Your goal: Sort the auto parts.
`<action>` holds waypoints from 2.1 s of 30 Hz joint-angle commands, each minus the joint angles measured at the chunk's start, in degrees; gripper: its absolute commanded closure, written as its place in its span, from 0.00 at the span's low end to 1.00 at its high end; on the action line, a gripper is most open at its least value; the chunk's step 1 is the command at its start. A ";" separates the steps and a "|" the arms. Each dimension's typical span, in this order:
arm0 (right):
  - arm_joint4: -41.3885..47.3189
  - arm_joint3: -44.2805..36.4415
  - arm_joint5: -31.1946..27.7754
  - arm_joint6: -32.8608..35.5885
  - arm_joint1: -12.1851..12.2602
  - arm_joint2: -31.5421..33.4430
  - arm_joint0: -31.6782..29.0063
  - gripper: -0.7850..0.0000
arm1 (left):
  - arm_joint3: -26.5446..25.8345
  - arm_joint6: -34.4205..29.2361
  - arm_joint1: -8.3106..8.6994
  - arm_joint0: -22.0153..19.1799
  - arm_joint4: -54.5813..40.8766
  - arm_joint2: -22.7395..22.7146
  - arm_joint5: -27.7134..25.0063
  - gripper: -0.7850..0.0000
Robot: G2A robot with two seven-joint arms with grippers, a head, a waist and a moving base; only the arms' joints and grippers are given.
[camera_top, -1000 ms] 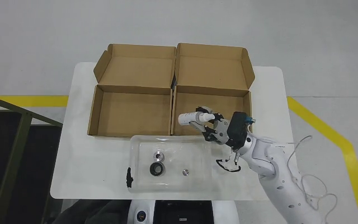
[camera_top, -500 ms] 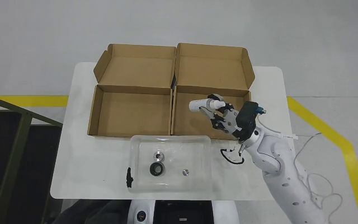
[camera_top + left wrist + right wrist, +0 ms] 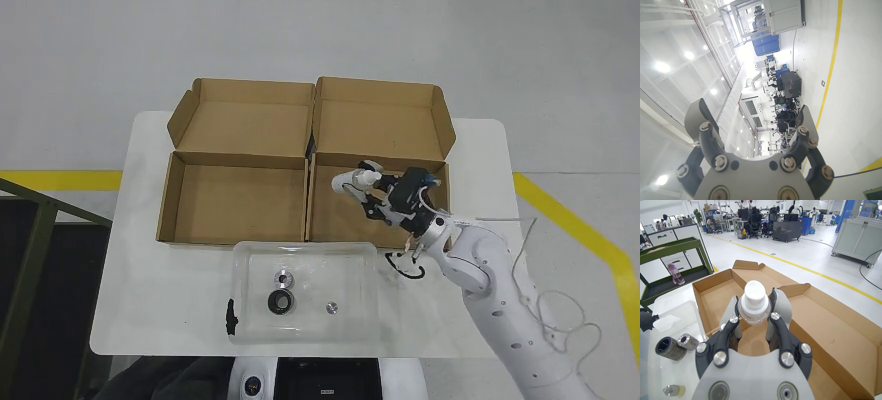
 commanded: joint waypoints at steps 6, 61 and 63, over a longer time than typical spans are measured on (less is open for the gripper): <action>-0.75 5.48 -0.24 2.44 -0.78 -3.46 4.19 1.00 | 0.00 0.00 0.00 0.00 0.00 0.00 0.00 0.00; -6.18 -0.46 -11.56 17.57 -0.78 -3.40 10.06 0.00 | 0.00 0.00 0.00 0.00 0.00 0.00 0.00 0.00; -4.56 -2.30 -13.14 19.64 -0.47 -2.56 9.41 0.00 | 0.00 0.00 0.00 0.00 0.00 0.00 0.00 0.00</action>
